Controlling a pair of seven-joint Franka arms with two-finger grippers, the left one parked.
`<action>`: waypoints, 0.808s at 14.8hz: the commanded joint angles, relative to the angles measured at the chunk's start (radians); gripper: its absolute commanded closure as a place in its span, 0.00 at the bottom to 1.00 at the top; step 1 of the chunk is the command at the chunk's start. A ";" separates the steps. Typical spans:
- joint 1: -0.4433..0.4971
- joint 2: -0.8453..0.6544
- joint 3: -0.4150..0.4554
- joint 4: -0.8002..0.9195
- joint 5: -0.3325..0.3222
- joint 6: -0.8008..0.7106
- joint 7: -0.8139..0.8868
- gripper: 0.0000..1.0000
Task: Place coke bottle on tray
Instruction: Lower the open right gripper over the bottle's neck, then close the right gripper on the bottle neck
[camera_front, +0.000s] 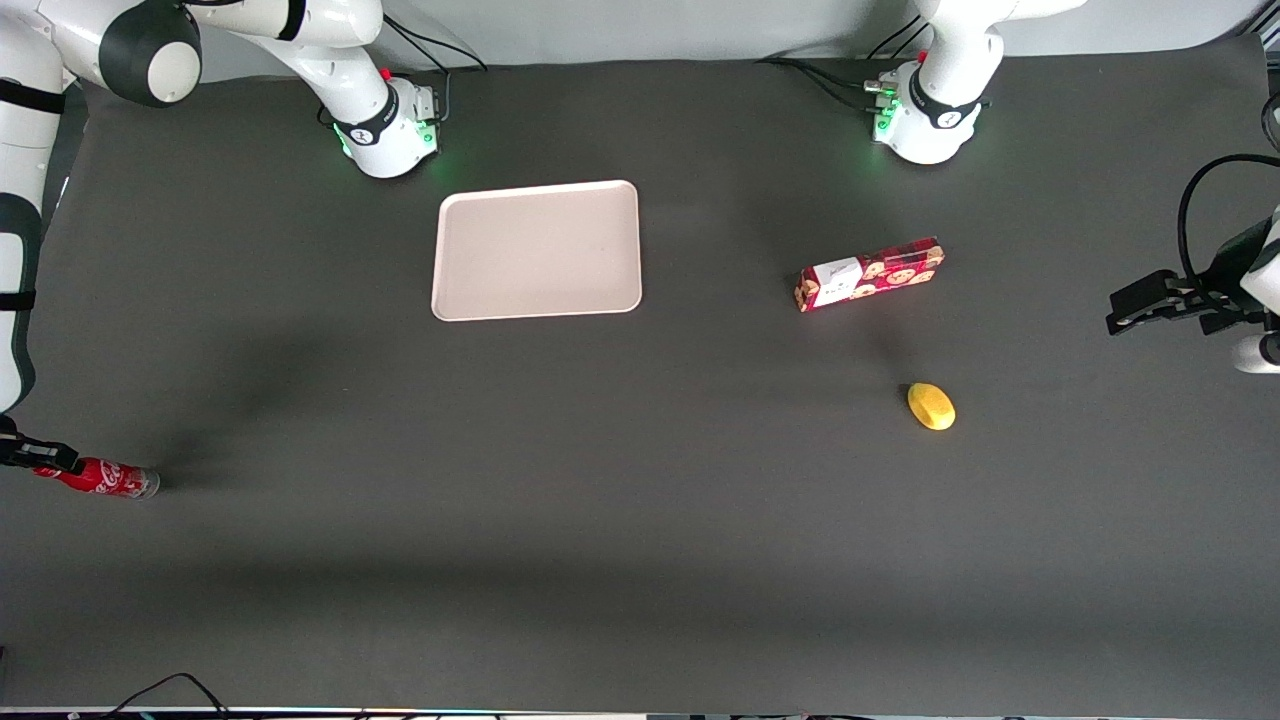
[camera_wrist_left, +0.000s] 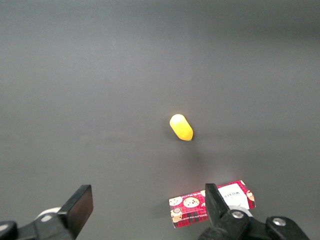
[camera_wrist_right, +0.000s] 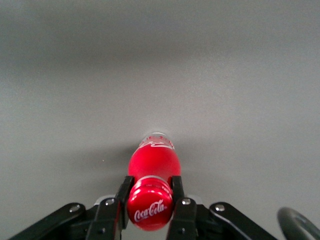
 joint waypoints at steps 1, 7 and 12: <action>0.008 0.006 -0.004 0.034 0.022 0.000 -0.014 1.00; 0.017 -0.138 -0.006 0.034 -0.004 -0.130 0.035 1.00; 0.058 -0.328 -0.003 0.034 -0.179 -0.369 0.162 1.00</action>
